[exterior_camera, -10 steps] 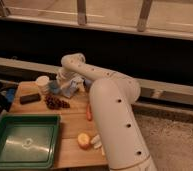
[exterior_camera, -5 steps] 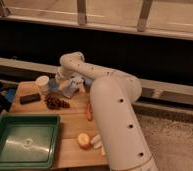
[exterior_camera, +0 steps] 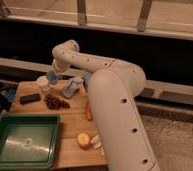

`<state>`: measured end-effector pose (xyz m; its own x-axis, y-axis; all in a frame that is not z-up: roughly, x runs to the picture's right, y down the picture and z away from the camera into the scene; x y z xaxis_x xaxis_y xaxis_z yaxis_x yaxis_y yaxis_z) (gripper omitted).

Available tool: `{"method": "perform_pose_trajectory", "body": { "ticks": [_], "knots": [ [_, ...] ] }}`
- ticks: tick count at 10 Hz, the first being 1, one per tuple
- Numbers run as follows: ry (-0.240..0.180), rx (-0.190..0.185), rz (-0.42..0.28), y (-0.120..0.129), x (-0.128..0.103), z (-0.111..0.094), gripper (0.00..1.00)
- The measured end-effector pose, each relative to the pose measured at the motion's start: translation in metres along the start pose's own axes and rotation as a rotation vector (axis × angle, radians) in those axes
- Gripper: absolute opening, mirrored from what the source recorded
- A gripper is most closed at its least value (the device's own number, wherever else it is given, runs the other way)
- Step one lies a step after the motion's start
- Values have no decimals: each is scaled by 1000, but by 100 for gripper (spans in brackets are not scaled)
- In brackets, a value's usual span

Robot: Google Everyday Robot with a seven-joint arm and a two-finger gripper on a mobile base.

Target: Stack cups on top of each other

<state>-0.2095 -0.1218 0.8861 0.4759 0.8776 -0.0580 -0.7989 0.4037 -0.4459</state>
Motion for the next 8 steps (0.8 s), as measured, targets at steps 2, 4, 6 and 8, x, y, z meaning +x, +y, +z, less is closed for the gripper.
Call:
{"method": "perform_pose_trajectory", "body": {
  "ticks": [2, 4, 6, 8],
  "knots": [
    [-23, 12, -28, 7, -11, -8, 0],
    [-53, -1, -65, 19, -28, -10, 0],
    [-64, -37, -80, 27, -34, -3, 0],
    [-64, -85, -93, 39, -39, 12, 0]
  ]
}}
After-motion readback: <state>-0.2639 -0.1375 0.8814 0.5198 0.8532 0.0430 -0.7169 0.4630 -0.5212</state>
